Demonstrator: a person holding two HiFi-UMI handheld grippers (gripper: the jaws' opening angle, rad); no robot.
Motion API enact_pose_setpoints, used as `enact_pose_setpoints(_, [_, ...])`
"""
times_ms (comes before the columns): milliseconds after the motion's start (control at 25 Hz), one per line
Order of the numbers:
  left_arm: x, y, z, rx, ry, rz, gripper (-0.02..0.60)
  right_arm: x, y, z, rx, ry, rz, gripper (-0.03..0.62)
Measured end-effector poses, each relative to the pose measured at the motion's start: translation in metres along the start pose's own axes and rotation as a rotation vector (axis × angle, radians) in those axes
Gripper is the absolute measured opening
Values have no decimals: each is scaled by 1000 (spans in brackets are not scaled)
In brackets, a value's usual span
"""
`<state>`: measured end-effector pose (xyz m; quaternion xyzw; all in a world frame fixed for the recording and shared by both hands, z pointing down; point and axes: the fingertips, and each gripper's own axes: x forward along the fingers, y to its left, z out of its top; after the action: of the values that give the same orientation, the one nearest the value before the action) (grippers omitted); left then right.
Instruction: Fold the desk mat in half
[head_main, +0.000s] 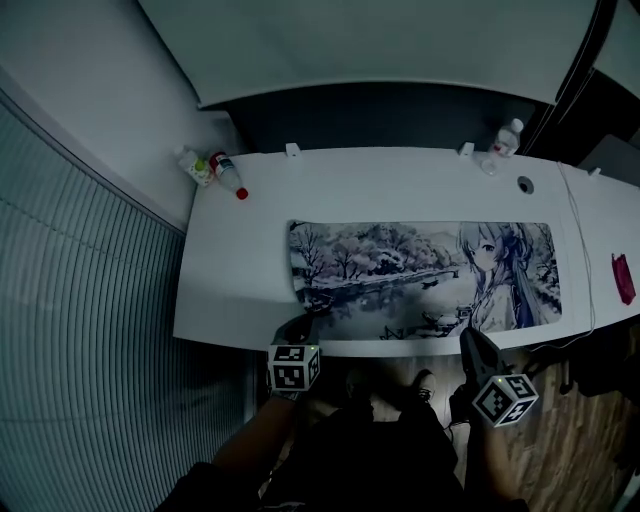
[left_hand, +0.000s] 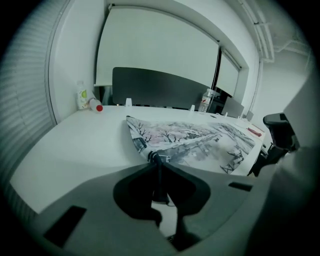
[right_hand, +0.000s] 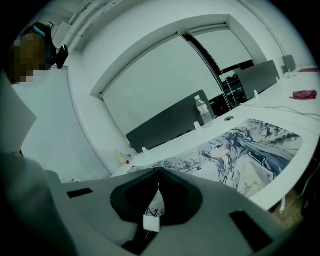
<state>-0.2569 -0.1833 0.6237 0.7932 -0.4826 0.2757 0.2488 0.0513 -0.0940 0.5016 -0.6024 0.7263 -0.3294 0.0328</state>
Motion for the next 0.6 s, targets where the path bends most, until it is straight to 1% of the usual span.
enact_pose_setpoints(240, [0, -29, 18, 31, -36, -53, 38, -12, -7, 3, -11, -9, -8, 23])
enact_pose_setpoints(600, [6, -71, 32, 41, -54, -98, 38, -42, -29, 22, -12, -39, -33, 23])
